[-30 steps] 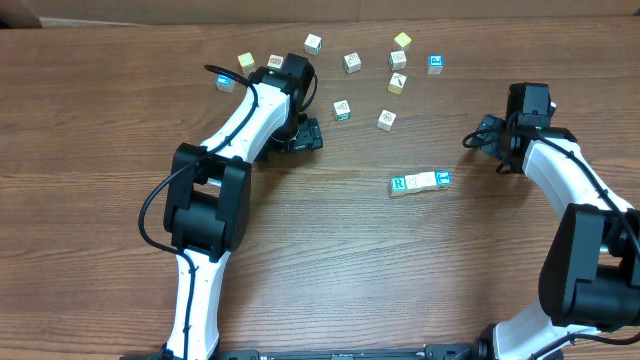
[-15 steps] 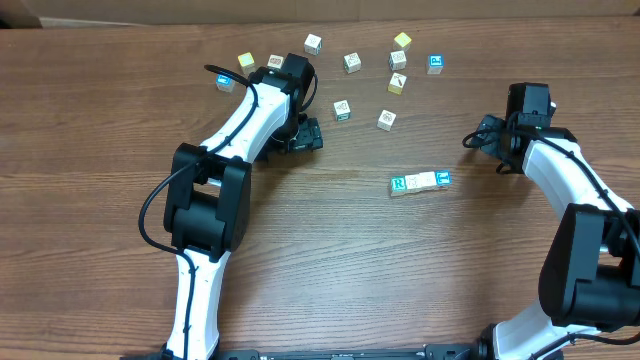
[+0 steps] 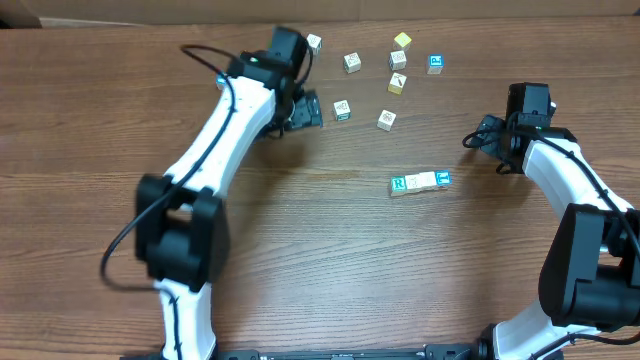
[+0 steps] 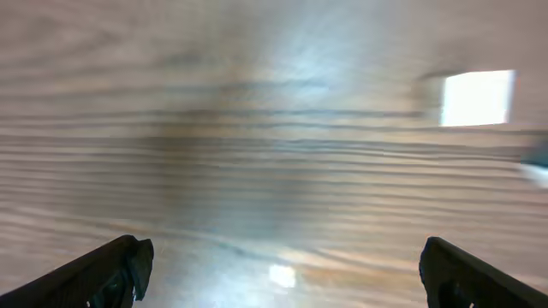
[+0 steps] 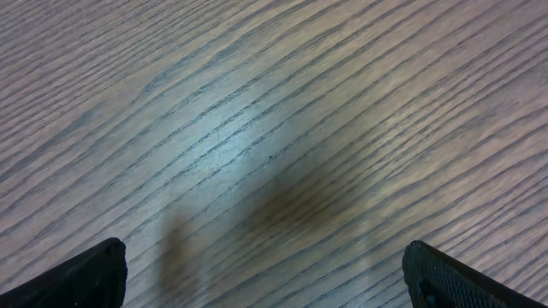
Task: Form a horizontal line
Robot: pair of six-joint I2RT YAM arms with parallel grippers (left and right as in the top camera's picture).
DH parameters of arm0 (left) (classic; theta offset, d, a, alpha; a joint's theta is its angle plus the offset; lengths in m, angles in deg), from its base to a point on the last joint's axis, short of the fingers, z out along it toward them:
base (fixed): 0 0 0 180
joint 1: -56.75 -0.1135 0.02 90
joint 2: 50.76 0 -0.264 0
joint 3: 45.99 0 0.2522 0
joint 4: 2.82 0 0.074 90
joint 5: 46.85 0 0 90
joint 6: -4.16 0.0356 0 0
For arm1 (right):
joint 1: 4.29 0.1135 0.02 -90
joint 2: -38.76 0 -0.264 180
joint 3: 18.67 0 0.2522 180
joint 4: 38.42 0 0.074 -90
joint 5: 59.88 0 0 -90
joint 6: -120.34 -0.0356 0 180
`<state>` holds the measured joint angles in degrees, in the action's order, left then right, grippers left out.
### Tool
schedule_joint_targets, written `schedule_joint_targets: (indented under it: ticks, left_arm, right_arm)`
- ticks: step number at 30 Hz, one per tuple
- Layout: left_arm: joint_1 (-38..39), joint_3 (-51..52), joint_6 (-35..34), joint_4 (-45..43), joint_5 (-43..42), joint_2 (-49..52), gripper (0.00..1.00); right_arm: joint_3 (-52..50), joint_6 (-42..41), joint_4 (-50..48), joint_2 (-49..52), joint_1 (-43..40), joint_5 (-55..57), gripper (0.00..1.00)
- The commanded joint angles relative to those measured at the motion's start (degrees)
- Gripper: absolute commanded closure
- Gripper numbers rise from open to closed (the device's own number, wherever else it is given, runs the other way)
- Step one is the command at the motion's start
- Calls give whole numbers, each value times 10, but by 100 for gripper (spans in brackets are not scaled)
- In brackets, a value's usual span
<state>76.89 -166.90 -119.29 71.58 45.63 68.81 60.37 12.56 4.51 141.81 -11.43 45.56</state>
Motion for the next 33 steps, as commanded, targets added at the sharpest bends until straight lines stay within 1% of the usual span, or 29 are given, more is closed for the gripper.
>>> schedule_joint_targets:
  ticks: [1, 17, 20, 23, 29, 33]
  left_arm:
    - [-2, -1, 3, 0, 11, -74, 0]
    - [-3, -1, 3, 0, 11, -333, 0]
    - [-6, -1, 14, 16, 12, -369, 0]
    - [-19, -1, 14, 38, 11, -392, 0]
    - [-44, 3, 6, 117, 9, -410, 0]
    - [-48, 31, 0, 122, 9, -412, 0]
  right_arm:
    - [7, 1, -4, -1, -1, 3, 0]
    - [7, 0, -4, -1, -1, 3, 0]
    - [7, 1, -4, -1, -1, 3, 0]
    - [7, 0, -4, -1, -1, 3, 0]
    - [7, 0, -4, -1, -1, 3, 0]
    - [7, 0, -4, -1, -1, 3, 0]
